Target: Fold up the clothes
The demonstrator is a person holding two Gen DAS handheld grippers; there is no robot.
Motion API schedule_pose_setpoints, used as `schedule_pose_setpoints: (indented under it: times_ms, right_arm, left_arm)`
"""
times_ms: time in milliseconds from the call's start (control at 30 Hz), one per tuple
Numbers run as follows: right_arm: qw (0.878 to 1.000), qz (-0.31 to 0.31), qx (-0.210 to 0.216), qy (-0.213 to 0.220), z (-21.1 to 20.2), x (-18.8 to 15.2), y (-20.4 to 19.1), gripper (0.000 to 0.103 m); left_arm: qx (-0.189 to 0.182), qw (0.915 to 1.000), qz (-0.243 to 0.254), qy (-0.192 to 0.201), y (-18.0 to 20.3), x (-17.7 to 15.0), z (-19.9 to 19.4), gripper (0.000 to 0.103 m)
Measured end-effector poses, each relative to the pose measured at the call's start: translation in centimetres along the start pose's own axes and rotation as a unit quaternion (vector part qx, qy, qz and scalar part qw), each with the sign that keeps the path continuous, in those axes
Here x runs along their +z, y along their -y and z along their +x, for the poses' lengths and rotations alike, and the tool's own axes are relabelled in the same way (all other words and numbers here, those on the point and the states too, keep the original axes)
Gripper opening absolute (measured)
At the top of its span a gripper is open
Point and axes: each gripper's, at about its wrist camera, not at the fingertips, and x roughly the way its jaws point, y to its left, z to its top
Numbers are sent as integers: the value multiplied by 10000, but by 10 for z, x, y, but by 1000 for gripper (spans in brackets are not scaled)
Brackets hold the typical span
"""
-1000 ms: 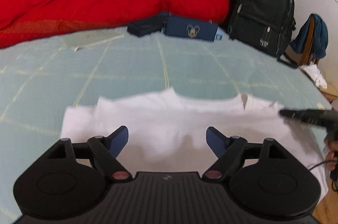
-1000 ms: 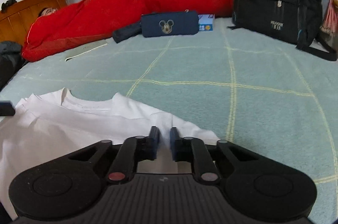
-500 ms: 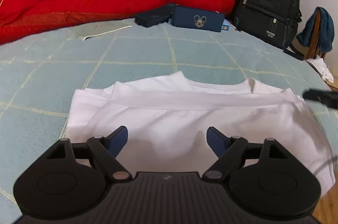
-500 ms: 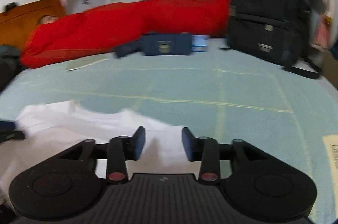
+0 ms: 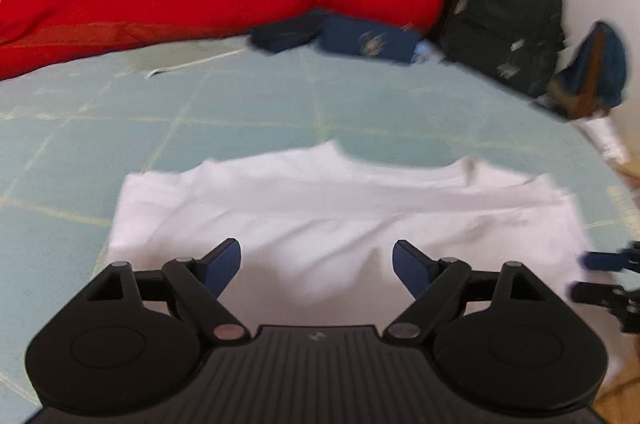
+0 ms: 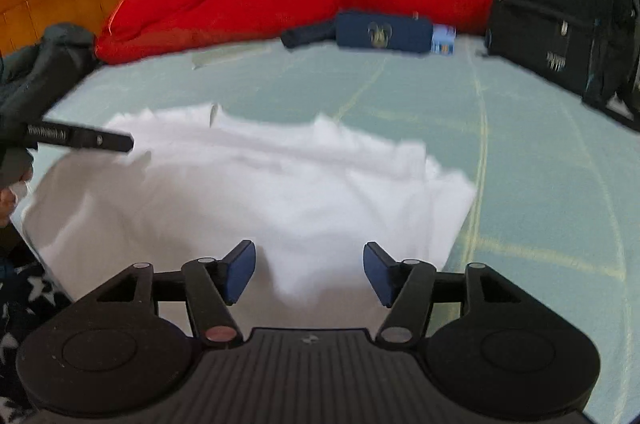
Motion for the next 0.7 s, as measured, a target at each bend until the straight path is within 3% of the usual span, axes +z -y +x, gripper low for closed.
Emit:
schedule_pose_setpoints:
  times_ms: [67, 267, 433, 467, 567, 700]
  right_arm:
    - [9999, 78, -121, -48, 2, -3, 0, 67]
    - [9998, 98, -174, 7, -6, -1, 0, 72]
    - [9995, 155, -259, -45, -2, -3, -2, 74]
    - [9995, 160, -262, -47, -1, -3, -3, 75]
    - [9995, 202, -250, -51, -2, -2, -4, 78]
    - [9992, 343, -193, 2, -6, 2, -4, 85]
  left_arm:
    - [555, 9981, 5, -257, -3, 0, 10, 81]
    - [-137, 9997, 217, -39, 0, 9, -24, 86]
    - [-846, 9954, 444, -101, 22, -1, -32, 89]
    - [-849, 9955, 392, -158, 23, -4, -26, 89]
    - [-204, 9981, 174, -549, 20, -14, -7, 89]
    - [-330, 9990, 162, -268, 18, -13, -28, 89]
